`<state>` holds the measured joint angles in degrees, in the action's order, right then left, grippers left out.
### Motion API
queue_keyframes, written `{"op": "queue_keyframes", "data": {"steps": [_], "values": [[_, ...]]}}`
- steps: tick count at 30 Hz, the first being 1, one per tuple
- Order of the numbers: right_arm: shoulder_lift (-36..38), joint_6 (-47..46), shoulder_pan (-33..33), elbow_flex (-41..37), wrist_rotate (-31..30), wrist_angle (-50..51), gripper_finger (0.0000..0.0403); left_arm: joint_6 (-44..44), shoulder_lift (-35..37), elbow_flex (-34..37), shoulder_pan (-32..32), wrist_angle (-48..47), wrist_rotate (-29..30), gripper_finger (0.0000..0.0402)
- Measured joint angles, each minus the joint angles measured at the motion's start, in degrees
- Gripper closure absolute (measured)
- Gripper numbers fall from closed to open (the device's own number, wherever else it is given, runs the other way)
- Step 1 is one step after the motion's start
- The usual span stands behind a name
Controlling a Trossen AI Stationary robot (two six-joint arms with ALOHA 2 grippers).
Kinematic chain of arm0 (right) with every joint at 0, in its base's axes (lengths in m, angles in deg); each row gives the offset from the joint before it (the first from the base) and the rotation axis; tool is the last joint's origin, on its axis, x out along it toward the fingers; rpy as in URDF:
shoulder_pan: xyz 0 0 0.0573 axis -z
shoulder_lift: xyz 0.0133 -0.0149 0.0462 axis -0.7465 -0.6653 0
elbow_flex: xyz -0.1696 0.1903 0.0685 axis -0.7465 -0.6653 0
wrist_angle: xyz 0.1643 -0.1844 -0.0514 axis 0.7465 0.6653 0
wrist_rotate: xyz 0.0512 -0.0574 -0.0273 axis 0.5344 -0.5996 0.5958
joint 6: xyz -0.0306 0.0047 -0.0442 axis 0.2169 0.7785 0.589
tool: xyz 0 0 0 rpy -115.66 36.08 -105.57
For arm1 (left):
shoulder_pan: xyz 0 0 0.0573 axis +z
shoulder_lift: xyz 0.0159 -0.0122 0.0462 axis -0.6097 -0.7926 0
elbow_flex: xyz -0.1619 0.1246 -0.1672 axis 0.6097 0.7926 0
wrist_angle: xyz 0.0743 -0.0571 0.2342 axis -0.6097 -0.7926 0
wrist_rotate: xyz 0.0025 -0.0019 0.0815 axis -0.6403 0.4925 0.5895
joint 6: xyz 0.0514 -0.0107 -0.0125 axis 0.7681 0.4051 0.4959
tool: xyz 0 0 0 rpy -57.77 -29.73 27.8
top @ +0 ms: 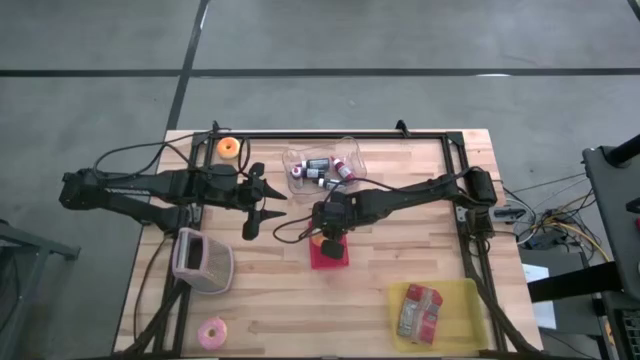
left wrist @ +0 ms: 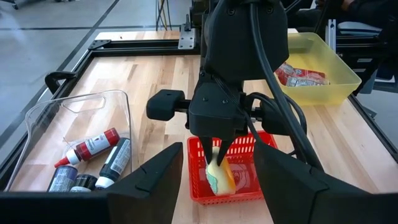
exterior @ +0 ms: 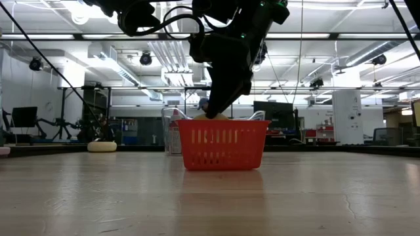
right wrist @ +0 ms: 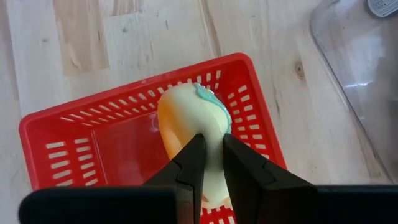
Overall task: Pick & Place Food Item
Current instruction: Put the green donut into the red bin, then put the black donut into the red bin
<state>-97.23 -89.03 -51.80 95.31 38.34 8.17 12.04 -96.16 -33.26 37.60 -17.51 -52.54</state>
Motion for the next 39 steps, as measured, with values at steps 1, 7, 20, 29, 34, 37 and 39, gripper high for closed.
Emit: {"op": "queue_keyframes", "data": {"steps": [1, 7, 20, 29, 34, 37, 39], "values": [[0.0, 0.0, 0.0, 0.0, 0.0, -0.1, 0.0353, 0.0, 0.0, 0.0, 0.0, 0.0, 0.0, 0.0199], [0.0, 0.0, 0.0, 0.0, 0.0, -0.3, 0.0341, 0.0, 0.0, 0.0, 0.0, 0.0, 0.0, 0.0199], [0.0, 2.3, 0.0, -0.7, -0.1, -0.5, 0.0259, 0.0, 0.0, 0.0, 0.0, 0.0, 0.0, 0.0199], [0.0, 3.1, 0.0, 0.1, -0.1, -0.9, 0.0241, 0.0, 0.0, 0.0, 0.0, 0.0, 0.0, 0.0199], [0.3, 5.1, 0.0, 1.4, -1.9, -0.8, 0.0241, 0.0, 0.0, 0.0, 0.0, 0.0, 0.0, 0.02], [0.6, 6.0, 0.0, 2.1, -3.4, -0.5, 0.0241, 0.0, 0.0, 0.0, 0.0, 0.0, 0.0, 0.02], [1.0, 6.1, 0.0, 2.2, -4.3, -0.4, 0.0241, 0.0, 0.0, 0.0, 0.0, 0.0, 0.0, 0.02]]}}
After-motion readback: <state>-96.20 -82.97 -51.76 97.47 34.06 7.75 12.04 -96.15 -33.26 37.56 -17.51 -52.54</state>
